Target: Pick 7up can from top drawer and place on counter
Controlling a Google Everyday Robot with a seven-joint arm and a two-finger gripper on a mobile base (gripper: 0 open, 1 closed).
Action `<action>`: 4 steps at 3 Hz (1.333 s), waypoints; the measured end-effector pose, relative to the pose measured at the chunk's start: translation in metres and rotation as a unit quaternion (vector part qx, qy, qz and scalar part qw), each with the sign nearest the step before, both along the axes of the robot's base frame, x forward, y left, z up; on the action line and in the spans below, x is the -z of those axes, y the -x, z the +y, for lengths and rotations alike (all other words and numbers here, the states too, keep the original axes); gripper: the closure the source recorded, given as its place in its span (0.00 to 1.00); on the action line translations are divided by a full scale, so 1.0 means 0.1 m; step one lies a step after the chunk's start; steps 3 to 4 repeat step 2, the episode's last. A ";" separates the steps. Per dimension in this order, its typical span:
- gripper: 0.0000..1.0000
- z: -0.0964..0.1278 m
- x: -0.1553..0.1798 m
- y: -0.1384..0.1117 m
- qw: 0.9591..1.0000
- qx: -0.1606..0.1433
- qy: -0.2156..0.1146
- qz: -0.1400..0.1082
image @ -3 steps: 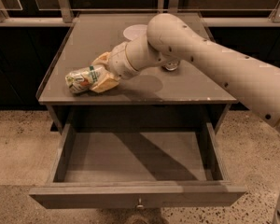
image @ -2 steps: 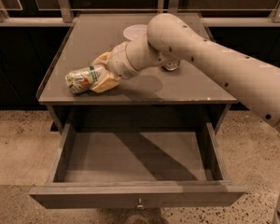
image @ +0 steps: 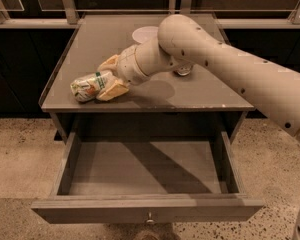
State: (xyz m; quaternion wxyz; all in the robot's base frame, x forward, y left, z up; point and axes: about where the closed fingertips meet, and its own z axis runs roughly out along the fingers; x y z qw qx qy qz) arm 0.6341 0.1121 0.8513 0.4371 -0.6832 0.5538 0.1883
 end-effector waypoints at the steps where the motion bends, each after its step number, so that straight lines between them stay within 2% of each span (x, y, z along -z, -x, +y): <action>1: 0.00 0.00 0.00 0.00 1.000 0.000 0.000 0.000; 4: 0.00 0.00 0.00 0.00 1.000 0.000 0.000 0.000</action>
Offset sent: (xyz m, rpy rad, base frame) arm 0.0000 0.0000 0.0000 0.0000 0.0000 0.0000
